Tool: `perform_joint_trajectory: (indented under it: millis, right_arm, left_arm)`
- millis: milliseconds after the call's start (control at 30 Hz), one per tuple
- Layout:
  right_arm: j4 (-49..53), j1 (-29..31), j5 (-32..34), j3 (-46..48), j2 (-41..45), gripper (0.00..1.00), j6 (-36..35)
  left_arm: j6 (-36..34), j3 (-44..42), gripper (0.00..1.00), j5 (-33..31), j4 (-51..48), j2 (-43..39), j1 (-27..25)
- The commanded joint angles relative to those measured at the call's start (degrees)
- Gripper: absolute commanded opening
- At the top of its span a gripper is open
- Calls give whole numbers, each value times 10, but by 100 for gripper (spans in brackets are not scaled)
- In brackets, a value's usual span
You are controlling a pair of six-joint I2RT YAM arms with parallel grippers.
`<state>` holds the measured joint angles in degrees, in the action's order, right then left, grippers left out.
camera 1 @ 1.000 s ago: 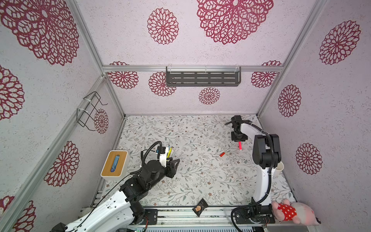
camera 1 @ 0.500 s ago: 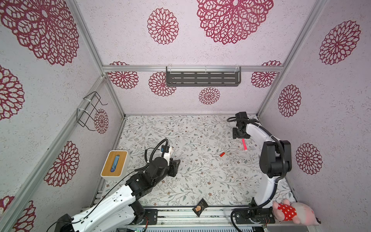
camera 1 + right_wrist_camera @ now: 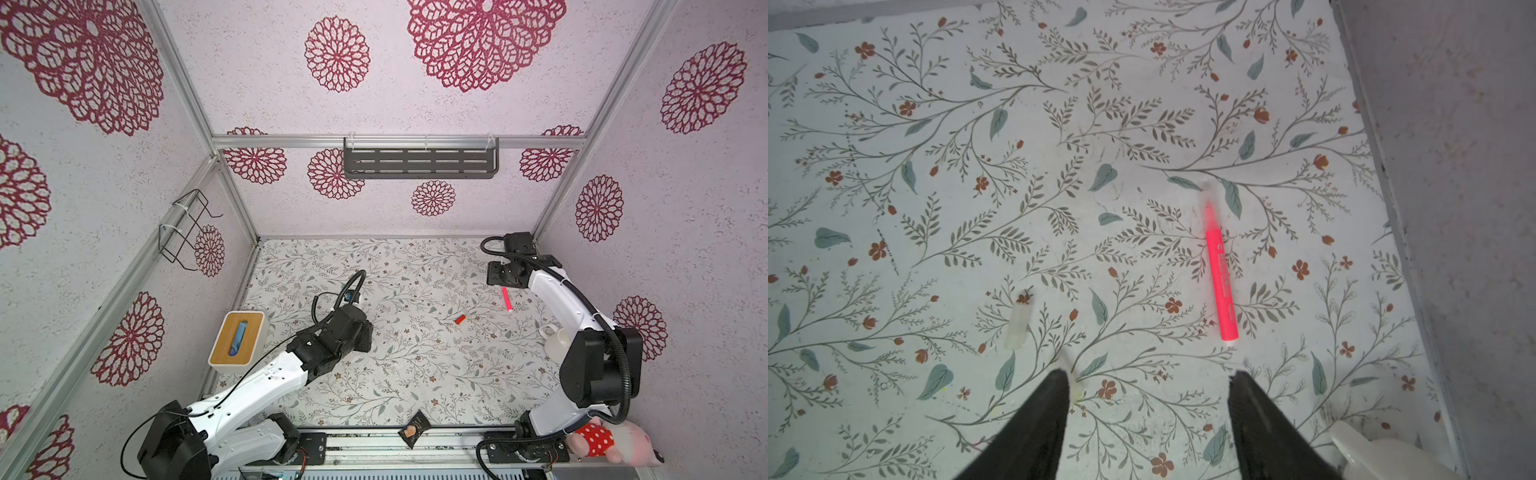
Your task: Insert the pens into the pen caps
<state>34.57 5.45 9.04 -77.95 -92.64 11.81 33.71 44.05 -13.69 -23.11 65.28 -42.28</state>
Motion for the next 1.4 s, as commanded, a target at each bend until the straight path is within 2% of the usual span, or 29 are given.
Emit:
perform_joint_trajectory:
  millis: [0,200,367,833,1067,1367]
  right_arm:
    - [-9,-25,-29,20,36,64,28]
    - [-78,-26,-124,103,105,64,52]
    - [-127,-20,-199,158,159,64,56]
    - [-122,2,-225,218,216,63,62]
    - [-155,3,-225,274,254,63,75]
    - [-163,3,-235,302,269,63,80]
  left_arm:
    - [11,16,48,8,-17,7,13]
    - [21,17,48,75,-18,42,73]
    - [13,33,48,82,-22,89,99]
    - [-19,116,46,89,-33,233,152]
    - [-25,157,41,91,-53,306,156]
    - [-29,169,40,89,-49,345,159]
